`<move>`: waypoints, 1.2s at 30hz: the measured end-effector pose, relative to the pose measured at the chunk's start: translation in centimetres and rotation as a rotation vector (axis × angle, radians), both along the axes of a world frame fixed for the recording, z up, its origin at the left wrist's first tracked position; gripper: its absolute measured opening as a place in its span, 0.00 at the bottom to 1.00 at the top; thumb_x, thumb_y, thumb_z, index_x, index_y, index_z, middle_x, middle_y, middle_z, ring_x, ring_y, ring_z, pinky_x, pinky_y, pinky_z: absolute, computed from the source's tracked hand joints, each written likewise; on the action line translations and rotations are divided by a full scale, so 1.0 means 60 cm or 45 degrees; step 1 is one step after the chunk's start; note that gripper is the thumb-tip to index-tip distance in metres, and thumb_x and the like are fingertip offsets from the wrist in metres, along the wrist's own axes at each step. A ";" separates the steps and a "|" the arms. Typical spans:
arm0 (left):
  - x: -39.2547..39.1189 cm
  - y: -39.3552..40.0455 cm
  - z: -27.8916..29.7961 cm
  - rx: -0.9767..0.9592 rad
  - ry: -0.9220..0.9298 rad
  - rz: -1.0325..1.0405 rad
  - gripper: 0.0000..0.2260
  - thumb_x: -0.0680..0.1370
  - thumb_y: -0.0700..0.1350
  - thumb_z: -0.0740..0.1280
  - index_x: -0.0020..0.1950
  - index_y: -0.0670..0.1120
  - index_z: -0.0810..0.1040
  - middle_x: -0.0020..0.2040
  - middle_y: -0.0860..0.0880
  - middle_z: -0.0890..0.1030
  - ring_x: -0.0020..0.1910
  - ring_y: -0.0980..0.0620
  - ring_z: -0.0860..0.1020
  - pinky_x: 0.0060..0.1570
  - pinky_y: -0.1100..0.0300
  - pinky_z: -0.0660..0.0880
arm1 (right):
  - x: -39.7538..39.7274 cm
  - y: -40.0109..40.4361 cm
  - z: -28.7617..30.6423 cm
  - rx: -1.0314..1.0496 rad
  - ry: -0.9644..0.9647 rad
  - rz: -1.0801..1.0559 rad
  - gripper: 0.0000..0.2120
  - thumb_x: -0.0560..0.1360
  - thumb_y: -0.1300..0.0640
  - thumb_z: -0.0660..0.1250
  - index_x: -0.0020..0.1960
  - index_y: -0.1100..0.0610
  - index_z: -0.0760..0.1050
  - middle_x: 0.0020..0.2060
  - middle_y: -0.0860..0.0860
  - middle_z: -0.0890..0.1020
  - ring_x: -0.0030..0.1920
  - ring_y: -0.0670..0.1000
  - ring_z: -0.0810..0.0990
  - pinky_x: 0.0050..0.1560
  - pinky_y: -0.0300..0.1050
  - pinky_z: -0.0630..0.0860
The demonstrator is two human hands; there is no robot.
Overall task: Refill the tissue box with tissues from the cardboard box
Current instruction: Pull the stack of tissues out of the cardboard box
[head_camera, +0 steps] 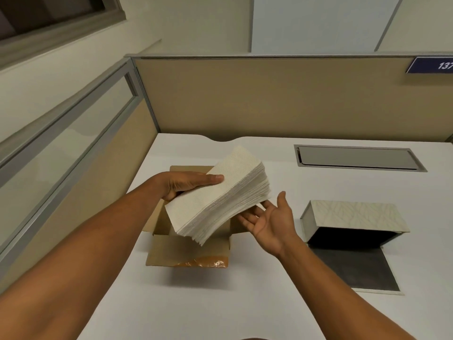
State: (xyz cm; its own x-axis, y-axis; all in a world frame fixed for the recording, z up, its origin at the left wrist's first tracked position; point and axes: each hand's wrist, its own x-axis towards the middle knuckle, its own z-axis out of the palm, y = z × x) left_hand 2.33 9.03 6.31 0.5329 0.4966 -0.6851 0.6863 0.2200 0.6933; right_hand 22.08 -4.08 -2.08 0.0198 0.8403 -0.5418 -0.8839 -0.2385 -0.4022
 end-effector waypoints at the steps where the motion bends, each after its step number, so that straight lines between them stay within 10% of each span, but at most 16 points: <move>1: 0.006 -0.007 -0.002 -0.016 0.000 0.009 0.48 0.39 0.73 0.76 0.52 0.49 0.78 0.43 0.48 0.84 0.41 0.52 0.81 0.41 0.61 0.77 | 0.007 -0.001 0.005 0.014 -0.012 -0.003 0.33 0.79 0.33 0.51 0.73 0.54 0.67 0.65 0.61 0.77 0.63 0.65 0.78 0.65 0.63 0.73; 12: 0.057 -0.072 -0.058 -0.123 -0.018 0.150 0.35 0.60 0.70 0.72 0.58 0.49 0.79 0.52 0.44 0.83 0.52 0.46 0.81 0.58 0.49 0.75 | 0.024 -0.038 0.032 0.012 -0.364 0.068 0.22 0.82 0.44 0.55 0.71 0.54 0.67 0.63 0.57 0.78 0.57 0.62 0.82 0.51 0.61 0.82; 28: 0.093 -0.127 -0.049 -0.149 0.197 -0.309 0.26 0.69 0.70 0.65 0.58 0.55 0.78 0.52 0.50 0.83 0.50 0.52 0.83 0.49 0.57 0.79 | 0.098 -0.141 0.055 -0.160 -0.589 0.197 0.37 0.65 0.35 0.75 0.66 0.55 0.74 0.61 0.60 0.80 0.55 0.62 0.84 0.54 0.62 0.80; 36: 0.172 -0.164 -0.063 -0.211 0.303 -0.533 0.31 0.69 0.70 0.68 0.63 0.51 0.78 0.53 0.47 0.85 0.50 0.49 0.84 0.52 0.55 0.81 | 0.151 -0.223 0.049 -0.390 -0.854 0.372 0.20 0.70 0.54 0.77 0.58 0.60 0.78 0.57 0.60 0.80 0.56 0.58 0.79 0.54 0.61 0.80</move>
State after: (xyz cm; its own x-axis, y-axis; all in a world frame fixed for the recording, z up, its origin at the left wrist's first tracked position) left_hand 12.63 -0.81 2.56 0.4826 0.1481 -0.8632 0.8738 -0.0139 0.4862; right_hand 31.11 -17.43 0.89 0.2255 0.6775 -0.7001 -0.3605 -0.6096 -0.7060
